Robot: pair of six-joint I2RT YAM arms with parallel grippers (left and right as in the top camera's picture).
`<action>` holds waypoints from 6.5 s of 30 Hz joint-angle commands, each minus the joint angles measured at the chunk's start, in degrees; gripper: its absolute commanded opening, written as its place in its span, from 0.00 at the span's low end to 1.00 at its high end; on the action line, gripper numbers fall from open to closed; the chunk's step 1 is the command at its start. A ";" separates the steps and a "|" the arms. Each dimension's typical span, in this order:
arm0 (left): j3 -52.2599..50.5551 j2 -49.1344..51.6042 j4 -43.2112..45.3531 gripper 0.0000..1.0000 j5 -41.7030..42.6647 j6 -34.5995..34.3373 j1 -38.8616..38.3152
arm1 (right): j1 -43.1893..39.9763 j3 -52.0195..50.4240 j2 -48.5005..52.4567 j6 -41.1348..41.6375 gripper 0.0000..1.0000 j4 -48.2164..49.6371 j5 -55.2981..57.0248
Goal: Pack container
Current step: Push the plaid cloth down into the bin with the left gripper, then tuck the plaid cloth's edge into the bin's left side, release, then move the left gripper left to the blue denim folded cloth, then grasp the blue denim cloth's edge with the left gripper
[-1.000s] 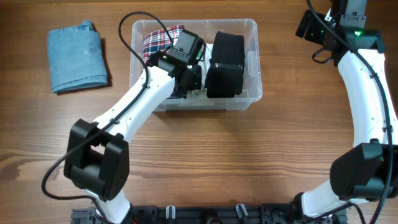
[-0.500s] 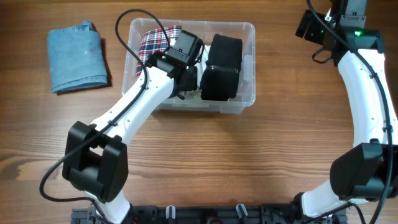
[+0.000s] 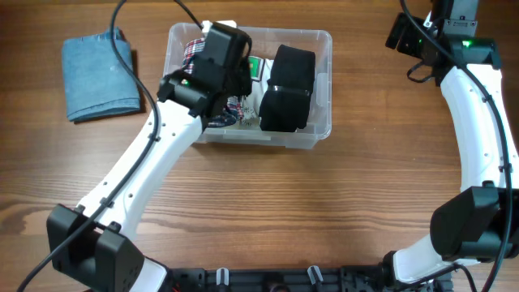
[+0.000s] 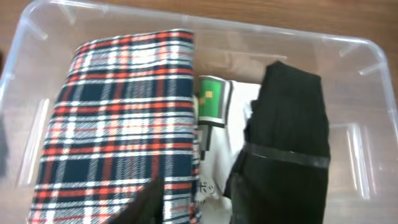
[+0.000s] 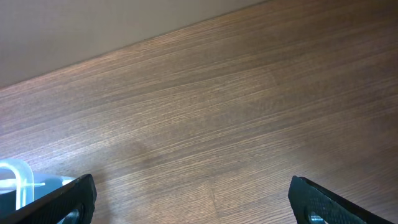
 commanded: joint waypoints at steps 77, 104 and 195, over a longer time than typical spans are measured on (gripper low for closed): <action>1.25 11.21 -21.77 0.14 10.64 1.25 13.27 | -0.02 -0.26 0.83 0.87 1.00 -0.04 -0.42; 14.40 -2.23 -15.13 1.00 -3.52 1.64 31.34 | -0.02 -0.26 0.83 0.87 1.00 -0.02 -0.42; 13.81 24.33 -10.97 1.00 40.70 14.03 64.06 | -0.02 -0.26 0.83 0.90 1.00 -0.02 -0.42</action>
